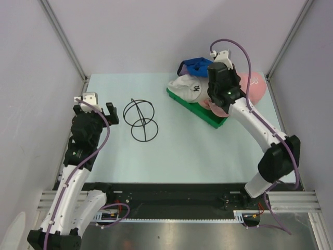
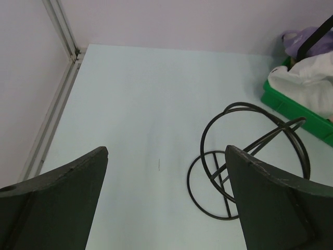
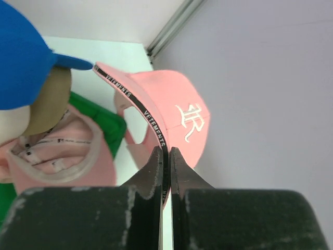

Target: Stack the hats

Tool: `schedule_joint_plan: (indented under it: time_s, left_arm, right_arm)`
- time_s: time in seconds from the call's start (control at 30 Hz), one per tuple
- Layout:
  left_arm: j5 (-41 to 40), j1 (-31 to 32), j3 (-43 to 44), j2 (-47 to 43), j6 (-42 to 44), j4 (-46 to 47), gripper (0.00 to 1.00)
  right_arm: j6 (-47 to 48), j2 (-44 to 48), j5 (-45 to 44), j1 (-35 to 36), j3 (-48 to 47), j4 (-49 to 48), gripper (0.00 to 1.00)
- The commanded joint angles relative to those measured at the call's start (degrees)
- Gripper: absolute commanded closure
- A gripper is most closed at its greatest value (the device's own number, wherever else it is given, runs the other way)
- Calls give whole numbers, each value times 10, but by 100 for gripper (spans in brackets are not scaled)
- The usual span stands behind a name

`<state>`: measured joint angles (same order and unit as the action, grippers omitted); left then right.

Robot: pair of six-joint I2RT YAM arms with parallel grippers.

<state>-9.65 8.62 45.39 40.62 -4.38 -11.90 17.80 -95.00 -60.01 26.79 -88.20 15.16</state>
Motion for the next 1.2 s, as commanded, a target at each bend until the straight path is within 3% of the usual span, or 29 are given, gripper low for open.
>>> schedule_joint_plan:
  time_s: [0.0, 0.13, 0.27, 0.43, 0.73, 0.93, 1.17]
  left_arm:
    - [-27, 3, 21, 33, 0, -20, 0]
    - [-21, 3, 22, 37, -8, -24, 0]
    - [-13, 3, 24, 42, -16, -31, 0]
    - [14, 3, 34, 69, -31, -55, 0]
    - [-32, -7, 57, 91, -48, -87, 0]
    - [-66, -107, 50, 62, -89, -75, 0]
    - [-59, -113, 52, 63, -98, -79, 0]
  right_arm:
    - [7, 81, -64, 35, -27, 43, 100]
    - [-16, 117, -72, 46, -25, 79, 100]
    - [56, 148, -107, 113, 10, -17, 100]
    - [71, 146, -133, 141, -9, -20, 100]
    - [90, 137, -26, 329, -53, -82, 100]
    - [101, 124, 85, 388, -30, -171, 100]
    - [151, 54, 161, 418, -14, -265, 100]
